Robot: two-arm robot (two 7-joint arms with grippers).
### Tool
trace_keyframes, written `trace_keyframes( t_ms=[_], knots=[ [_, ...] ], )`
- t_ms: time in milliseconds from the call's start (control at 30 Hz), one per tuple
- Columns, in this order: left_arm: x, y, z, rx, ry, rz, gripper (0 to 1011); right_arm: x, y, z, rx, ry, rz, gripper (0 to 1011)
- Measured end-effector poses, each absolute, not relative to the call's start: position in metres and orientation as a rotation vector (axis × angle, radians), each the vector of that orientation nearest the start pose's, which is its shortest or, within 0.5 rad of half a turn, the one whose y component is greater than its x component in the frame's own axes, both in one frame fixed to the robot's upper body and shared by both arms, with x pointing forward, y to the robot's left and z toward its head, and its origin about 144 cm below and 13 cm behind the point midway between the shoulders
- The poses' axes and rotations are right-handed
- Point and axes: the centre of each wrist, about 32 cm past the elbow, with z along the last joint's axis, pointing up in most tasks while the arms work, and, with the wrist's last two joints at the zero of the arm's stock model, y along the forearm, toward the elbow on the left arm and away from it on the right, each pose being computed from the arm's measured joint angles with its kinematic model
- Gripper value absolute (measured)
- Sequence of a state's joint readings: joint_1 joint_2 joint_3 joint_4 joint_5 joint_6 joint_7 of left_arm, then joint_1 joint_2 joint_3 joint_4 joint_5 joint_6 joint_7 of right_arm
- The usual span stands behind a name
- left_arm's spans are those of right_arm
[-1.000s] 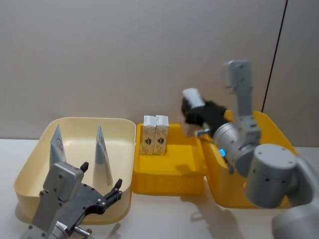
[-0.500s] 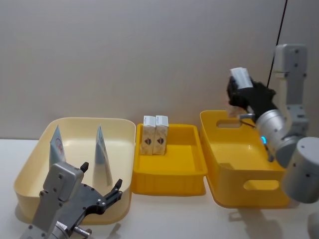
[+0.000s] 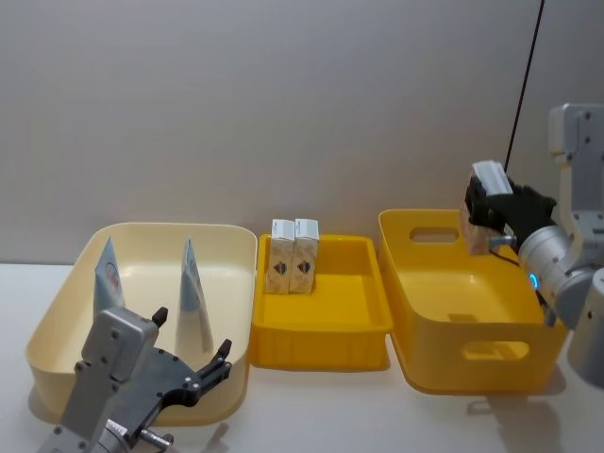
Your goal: Bimanual collaborative sorting of washing and personal care products
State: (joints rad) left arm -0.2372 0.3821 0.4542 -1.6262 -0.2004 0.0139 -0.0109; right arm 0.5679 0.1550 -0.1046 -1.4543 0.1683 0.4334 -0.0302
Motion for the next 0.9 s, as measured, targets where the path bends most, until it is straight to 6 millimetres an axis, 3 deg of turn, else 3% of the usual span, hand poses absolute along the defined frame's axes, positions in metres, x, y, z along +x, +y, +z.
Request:
trace_keyframes(
  t_ms=[467, 900],
  knots=[
    [0.492, 0.198, 1.204, 0.061, -0.268, 1.124, 1003, 0.601, -0.253, 1.310, -0.151, 0.111, -1.505, 404],
    [0.492, 0.198, 1.204, 0.061, -0.268, 1.124, 1003, 0.608, -0.255, 1.302, -0.200, 0.170, -1.489, 773]
  ],
)
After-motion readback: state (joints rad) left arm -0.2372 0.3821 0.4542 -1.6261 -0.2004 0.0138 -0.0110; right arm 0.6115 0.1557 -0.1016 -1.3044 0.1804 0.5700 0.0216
